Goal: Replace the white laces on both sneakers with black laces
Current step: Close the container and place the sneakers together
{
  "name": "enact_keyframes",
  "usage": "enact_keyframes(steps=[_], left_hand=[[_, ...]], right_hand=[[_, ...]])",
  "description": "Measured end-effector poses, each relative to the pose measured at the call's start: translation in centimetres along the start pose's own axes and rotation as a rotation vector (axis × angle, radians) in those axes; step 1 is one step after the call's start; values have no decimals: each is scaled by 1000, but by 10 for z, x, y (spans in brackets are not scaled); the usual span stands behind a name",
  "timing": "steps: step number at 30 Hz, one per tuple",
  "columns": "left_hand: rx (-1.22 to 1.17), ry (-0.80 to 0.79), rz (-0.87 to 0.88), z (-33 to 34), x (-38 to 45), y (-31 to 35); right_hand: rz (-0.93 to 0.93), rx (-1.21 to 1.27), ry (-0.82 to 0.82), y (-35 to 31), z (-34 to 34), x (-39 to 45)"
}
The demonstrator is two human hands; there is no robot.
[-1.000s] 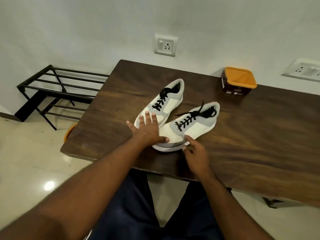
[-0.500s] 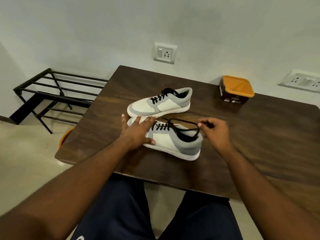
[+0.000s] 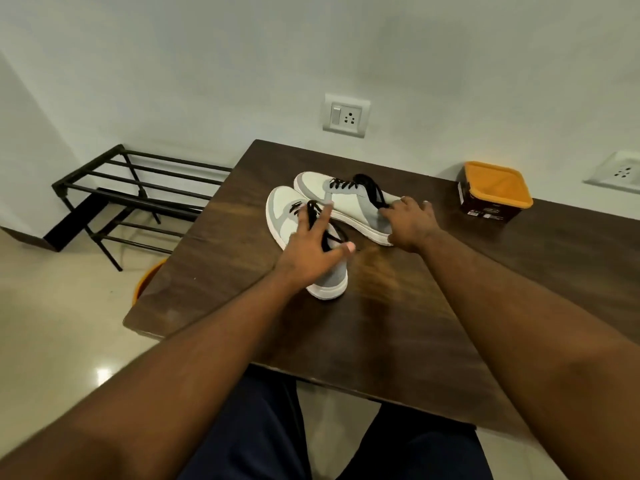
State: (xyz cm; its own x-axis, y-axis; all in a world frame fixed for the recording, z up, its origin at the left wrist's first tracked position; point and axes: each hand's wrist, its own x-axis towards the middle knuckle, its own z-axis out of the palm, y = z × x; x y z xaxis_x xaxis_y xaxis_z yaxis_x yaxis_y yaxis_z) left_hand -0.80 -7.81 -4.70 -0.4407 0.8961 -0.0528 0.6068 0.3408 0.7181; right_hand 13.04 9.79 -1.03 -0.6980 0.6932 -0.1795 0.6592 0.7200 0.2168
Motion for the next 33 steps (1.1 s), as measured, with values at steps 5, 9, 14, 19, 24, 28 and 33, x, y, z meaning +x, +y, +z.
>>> enact_keyframes(steps=[5, 9, 14, 19, 24, 28, 33], left_hand=[[209, -81, 79, -8, -3, -10], [468, -239, 150, -33, -19, -12], [628, 211, 229, -21, -54, -6], [604, 102, 104, 4, -54, -3], [748, -62, -13, 2, -22, 0], [660, -123, -40, 5, -19, 2], [441, -21, -49, -7, -28, 2]], right_hand=[[-148, 305, 2, -18, 0, -27], [-233, 546, -18, -34, 11, -69], [-226, 554, -3, -47, 19, -91], [-199, 421, -93, -60, 24, -69], [-197, 320, -210, -63, 32, -49], [-140, 302, -295, -71, 29, -51], [-74, 368, -423, -79, -4, -57]])
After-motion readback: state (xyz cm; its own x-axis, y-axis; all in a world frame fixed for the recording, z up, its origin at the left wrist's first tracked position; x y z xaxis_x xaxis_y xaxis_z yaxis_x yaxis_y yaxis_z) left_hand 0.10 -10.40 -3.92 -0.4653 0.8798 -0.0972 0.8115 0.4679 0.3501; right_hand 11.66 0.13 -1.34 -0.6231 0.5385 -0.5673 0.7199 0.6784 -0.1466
